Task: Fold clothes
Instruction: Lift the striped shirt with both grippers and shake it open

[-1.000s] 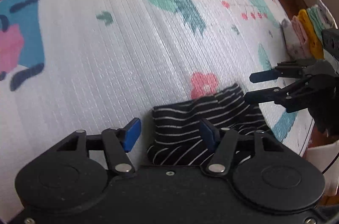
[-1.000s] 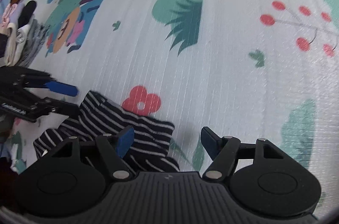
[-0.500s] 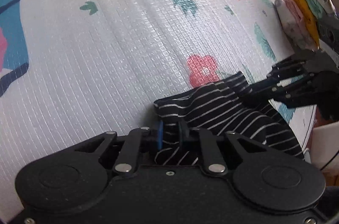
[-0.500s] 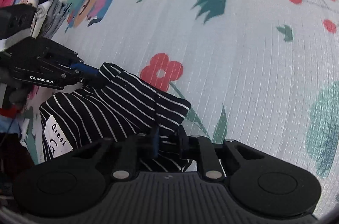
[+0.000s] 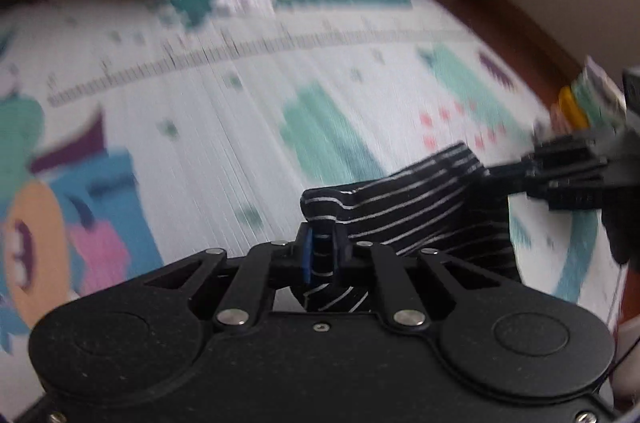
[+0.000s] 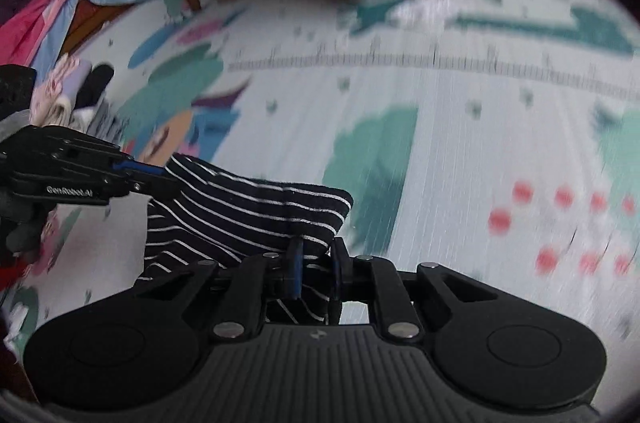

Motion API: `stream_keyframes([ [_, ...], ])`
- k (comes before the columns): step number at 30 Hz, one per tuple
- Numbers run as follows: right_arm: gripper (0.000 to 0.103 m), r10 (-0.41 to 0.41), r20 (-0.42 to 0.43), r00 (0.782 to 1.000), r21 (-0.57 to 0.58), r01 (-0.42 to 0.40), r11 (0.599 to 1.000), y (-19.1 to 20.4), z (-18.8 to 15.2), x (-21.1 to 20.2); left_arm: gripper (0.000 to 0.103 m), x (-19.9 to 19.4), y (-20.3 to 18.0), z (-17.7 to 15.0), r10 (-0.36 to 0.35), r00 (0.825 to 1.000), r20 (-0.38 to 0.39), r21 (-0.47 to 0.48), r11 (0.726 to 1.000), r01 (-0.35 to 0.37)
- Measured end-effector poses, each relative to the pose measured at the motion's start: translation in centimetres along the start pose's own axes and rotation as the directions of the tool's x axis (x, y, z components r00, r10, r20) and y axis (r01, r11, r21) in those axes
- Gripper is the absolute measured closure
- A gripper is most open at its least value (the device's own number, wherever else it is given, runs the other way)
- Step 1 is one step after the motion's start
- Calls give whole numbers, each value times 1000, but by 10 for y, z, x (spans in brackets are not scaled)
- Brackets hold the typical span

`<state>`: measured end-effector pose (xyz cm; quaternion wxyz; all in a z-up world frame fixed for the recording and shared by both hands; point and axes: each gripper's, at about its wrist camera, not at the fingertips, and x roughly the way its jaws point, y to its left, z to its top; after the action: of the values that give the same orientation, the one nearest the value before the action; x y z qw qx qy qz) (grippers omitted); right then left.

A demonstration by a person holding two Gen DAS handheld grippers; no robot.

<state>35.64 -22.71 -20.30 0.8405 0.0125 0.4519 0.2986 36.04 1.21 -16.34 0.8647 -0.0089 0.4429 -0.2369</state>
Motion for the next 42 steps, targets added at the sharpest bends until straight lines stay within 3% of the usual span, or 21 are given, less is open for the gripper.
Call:
stream_keyframes([
  [5, 87, -85, 167, 982, -131, 108, 985, 27, 43, -23, 96, -40, -1, 39, 87, 981, 171, 0, 996, -88],
  [8, 87, -99, 327, 940, -177, 163, 971, 40, 65, -50, 96, -73, -7, 61, 153, 942, 298, 14, 986, -165],
  [11, 87, -112, 482, 869, -212, 239, 948, 53, 82, -78, 96, -106, -22, 75, 201, 877, 437, 52, 967, -248],
  [14, 87, -115, 621, 776, -261, 343, 902, 71, 92, -102, 96, -138, -39, 87, 226, 791, 568, 89, 939, -332],
  [15, 87, -112, 662, 741, -274, 377, 885, 76, 94, -110, 96, -146, -44, 86, 221, 770, 598, 109, 930, -352],
  [16, 87, -106, 686, 720, -288, 403, 869, 79, 92, -114, 96, -151, -46, 84, 210, 760, 615, 126, 926, -357],
  [17, 87, -99, 706, 701, -303, 426, 853, 82, 90, -118, 96, -153, -48, 81, 194, 762, 618, 146, 924, -354],
  [19, 87, -76, 697, 713, -351, 432, 831, 82, 78, -117, 96, -152, -53, 67, 157, 786, 598, 222, 910, -351],
  [20, 87, -63, 669, 740, -386, 419, 822, 82, 65, -112, 96, -146, -56, 54, 145, 803, 578, 278, 890, -361],
  [22, 87, -45, 594, 803, -464, 387, 797, 79, 34, -98, 96, -128, -62, 18, 114, 854, 507, 397, 849, -349],
  [25, 87, -38, 434, 900, -586, 313, 748, 75, -28, -67, 96, -97, -68, -44, 88, 927, 364, 512, 813, -278],
  [27, 87, -71, 324, 943, -621, 269, 736, 76, -71, -45, 96, -75, -75, -85, 78, 959, 272, 600, 766, -232],
  [29, 87, -68, 215, 974, -682, 199, 704, 75, -107, -32, 96, -58, -84, -124, 63, 980, 188, 683, 709, -176],
  [31, 88, -62, 126, 990, -727, 135, 673, 76, -137, -24, 96, -45, -92, -158, 47, 993, 111, 749, 653, -114],
  [34, 87, -52, 32, 998, -774, 58, 631, 78, -176, -19, 96, -39, -101, -193, 28, 999, 39, 805, 591, -48],
  [39, 87, -23, -75, 997, -813, -48, 580, 93, -214, -31, 96, -38, -106, -221, -6, 998, -58, 793, 607, 50],
  [42, 87, -3, -133, 991, -828, -110, 550, 101, -225, -42, 96, -44, -117, -242, -22, 995, -98, 816, 571, 93],
])
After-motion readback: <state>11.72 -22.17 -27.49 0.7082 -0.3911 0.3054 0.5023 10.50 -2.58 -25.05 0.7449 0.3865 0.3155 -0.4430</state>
